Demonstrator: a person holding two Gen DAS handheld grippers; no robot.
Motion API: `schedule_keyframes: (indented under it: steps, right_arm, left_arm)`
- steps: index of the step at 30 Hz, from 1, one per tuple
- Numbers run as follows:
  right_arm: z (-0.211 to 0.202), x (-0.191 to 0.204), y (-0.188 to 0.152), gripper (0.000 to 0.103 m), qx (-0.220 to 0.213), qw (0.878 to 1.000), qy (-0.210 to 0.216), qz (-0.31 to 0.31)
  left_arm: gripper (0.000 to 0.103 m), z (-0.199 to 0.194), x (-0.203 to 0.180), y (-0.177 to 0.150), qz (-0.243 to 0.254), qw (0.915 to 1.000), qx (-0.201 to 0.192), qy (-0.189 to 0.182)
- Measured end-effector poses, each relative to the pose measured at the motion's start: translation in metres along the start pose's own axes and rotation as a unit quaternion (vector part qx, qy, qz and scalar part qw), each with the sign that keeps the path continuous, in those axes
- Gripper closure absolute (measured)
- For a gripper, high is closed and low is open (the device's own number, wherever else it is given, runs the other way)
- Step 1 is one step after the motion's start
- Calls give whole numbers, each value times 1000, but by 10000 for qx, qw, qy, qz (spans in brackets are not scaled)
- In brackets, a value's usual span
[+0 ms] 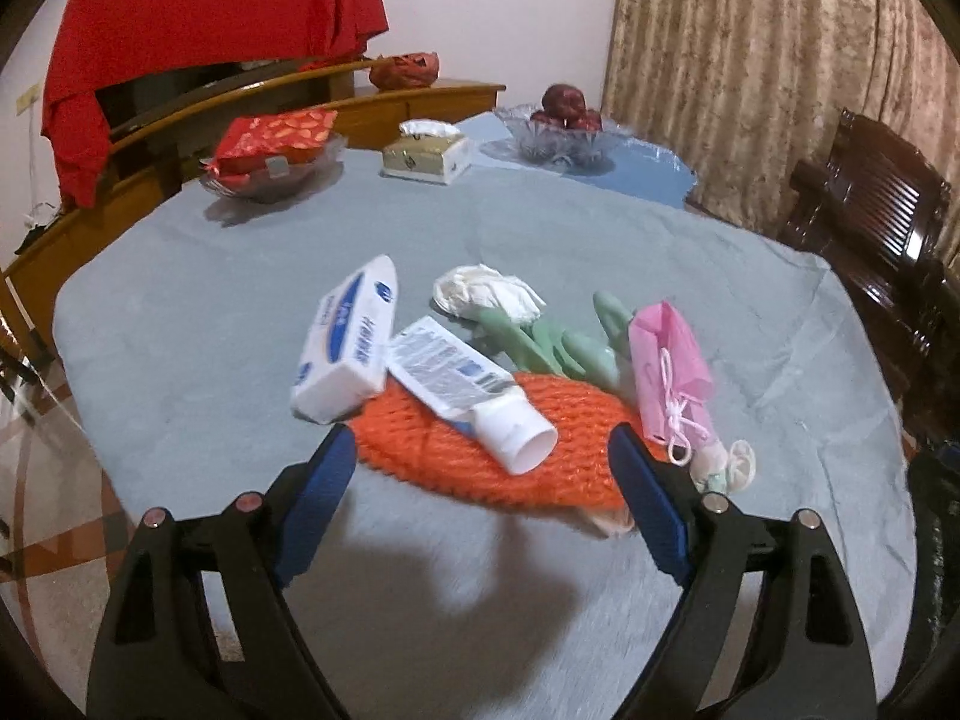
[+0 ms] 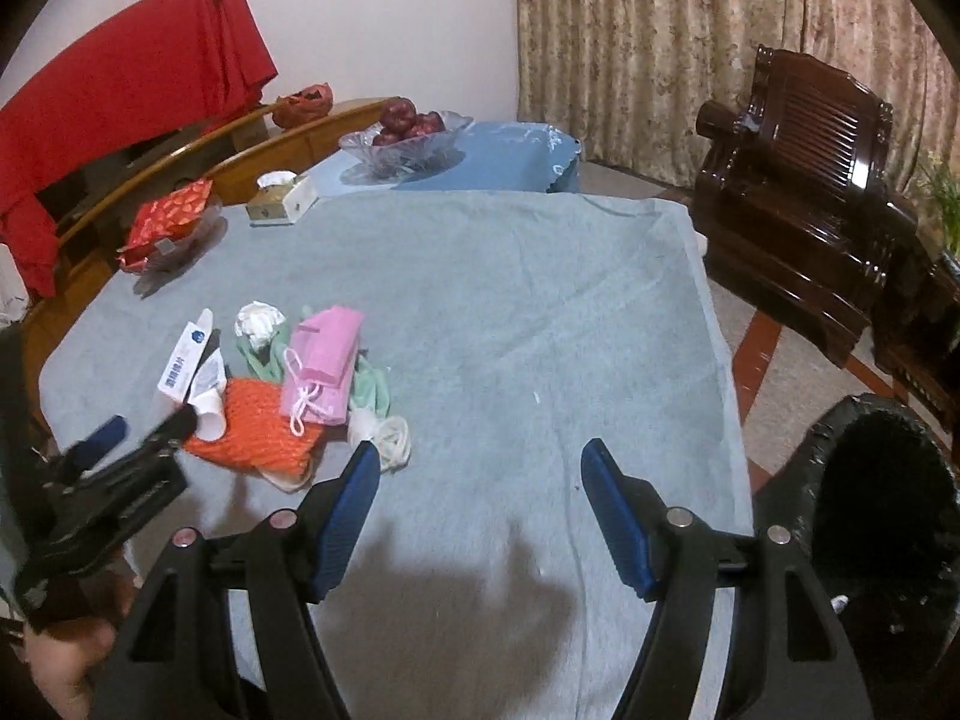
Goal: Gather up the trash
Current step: 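Move both tools back toward the remaining trash on the table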
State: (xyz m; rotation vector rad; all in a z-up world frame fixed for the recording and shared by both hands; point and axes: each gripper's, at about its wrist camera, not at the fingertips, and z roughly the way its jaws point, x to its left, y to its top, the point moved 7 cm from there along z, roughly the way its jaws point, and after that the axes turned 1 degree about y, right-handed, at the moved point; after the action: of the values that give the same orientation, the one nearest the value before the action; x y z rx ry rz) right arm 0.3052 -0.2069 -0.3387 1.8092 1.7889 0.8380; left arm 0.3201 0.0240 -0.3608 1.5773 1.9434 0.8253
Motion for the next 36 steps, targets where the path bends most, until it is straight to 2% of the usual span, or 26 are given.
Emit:
schedule_keyframes:
  steps: [4, 5, 7, 10, 14, 19, 23, 26, 36]
  right_arm:
    - [16, 5, 1, 34, -8, 10000, 81, 8]
    - [21, 6, 0, 34, 22, 9999, 103, 40]
    - [28, 9, -2, 34, 98, 9998, 138, 62]
    - [35, 16, -3, 34, 165, 9996, 213, 69]
    - [40, 29, -1, 34, 161, 9993, 336, -8]
    - [55, 50, 5, 34, 196, 9986, 497, -38]
    - [61, 61, 5, 34, 247, 9981, 561, -106]
    - [63, 66, 6, 34, 250, 9979, 571, -155]
    - [83, 76, 21, 35, 209, 9982, 551, -137]
  left_arm:
    - [32, 26, -1, -4, 6, 9998, 209, 43]
    - [44, 32, -1, -5, 37, 9997, 250, 37]
    - [52, 40, -1, -8, 53, 9993, 360, -119]
    - [64, 32, 2, -7, 65, 9993, 164, -321]
    - [73, 16, 9, -11, 152, 9990, 42, -421]
    - [73, 9, 16, -14, 292, 9986, 1, -440]
    - [52, 17, 20, -19, 399, 9988, 80, -284]
    - [49, 22, 23, -18, 354, 9987, 115, -338]
    - [50, 26, 19, -5, 499, 9984, -7, -267]
